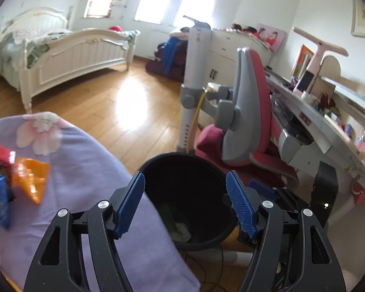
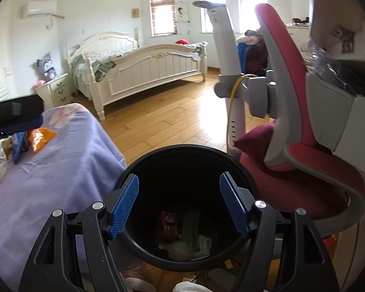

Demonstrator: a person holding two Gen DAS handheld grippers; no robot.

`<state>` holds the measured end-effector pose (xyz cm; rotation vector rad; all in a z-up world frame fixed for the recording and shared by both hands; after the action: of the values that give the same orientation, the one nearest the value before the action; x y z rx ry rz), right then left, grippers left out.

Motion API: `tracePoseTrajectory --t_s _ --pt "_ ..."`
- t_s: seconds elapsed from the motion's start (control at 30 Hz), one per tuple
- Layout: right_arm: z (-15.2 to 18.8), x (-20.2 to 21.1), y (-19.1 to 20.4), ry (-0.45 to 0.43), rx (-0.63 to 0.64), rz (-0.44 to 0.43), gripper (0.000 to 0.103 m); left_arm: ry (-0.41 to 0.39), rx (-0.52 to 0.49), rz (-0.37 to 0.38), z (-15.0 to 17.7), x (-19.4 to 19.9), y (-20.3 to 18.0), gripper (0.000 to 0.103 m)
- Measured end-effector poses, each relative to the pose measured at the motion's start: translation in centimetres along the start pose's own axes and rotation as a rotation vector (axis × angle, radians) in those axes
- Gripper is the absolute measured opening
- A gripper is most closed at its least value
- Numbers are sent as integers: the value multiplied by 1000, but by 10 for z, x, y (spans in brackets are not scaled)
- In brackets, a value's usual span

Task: Collect trash
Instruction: 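Grasp yellow wrapper with right gripper while left gripper grasps pink hair roller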

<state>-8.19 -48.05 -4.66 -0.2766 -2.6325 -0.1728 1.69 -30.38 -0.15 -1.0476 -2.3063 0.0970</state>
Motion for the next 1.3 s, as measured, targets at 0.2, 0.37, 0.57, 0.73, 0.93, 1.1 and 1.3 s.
tracePoseTrajectory --t_s 0.2,0.37,0.57,0.73,0.93,1.1,1.3 --pt "-13 6 37 -17 55 -64 69 -86 55 -83 -3 69 38 70" --pt "-23 15 77 -31 114 -129 69 -132 93 -208 5 128 82 70" --pt "-33 26 135 -17 192 -254 69 -122 256 -366 33 187 158 70" --pt "-33 34 197 23 307 -408 69 -49 392 -487 70 211 207 62" --pt "-13 40 269 171 429 -653 69 5 496 -534 102 211 231 54" --pt "14 34 317 296 511 -740 76 13 526 -533 107 208 242 54" --pt "24 16 343 357 539 -718 76 13 524 -516 107 205 243 54"
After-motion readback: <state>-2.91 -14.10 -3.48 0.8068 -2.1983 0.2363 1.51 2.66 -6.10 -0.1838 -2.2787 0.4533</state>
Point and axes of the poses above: each gripper's, at about its wrist camera, not at the fingertips, and x roughly against the way its jaws point, y to its left, z to its underside, the point moved 1 cm from there along -x, roughly the way its jaws point, and after that the axes turned 6 degrees about -y, right-handed, at the moved point
